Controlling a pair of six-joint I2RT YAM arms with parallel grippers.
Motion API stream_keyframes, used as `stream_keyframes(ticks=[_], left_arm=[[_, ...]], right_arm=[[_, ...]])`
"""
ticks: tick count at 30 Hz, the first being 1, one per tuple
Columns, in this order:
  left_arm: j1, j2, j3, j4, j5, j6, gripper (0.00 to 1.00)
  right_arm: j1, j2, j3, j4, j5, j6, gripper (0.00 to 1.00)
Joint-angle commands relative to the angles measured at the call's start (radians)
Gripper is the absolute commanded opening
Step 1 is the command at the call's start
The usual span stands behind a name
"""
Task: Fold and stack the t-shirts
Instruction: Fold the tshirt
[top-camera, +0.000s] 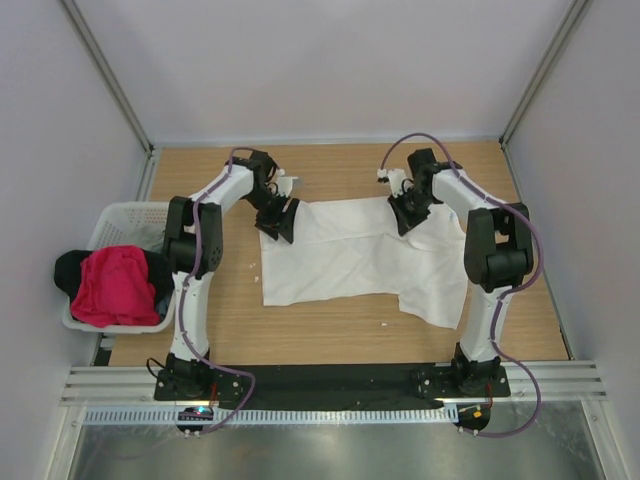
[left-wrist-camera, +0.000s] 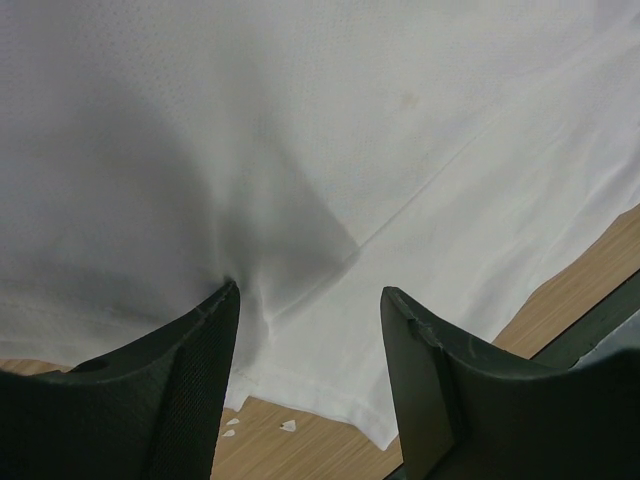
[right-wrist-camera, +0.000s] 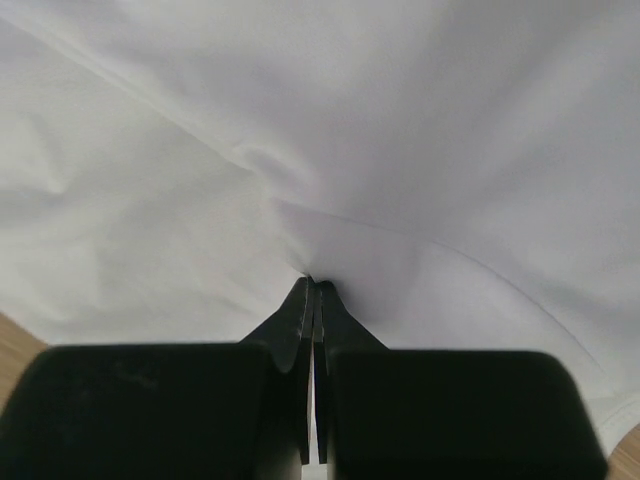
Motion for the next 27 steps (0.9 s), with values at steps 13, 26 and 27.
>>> stream_keyframes(ticks=[13,26,27], left_arm=[[0.011,0.011,0.034,0.010,-0.056,0.040,0.61],[0.019,-0.030,0.059,0.042,0.042,-0.052,1.00],[0.019,-0.024,0.059,0.042,0.048,-0.052,0.99]], right_arm=[[-0.063,0.124,0.210,-0.345,-0.312,-0.047,0.25],[0.010,-0.222,-0.027,-0.032,-0.054,-0.133,0.27],[0.021,-0.228,-0.037,-0.031,-0.057,-0.139,0.26]])
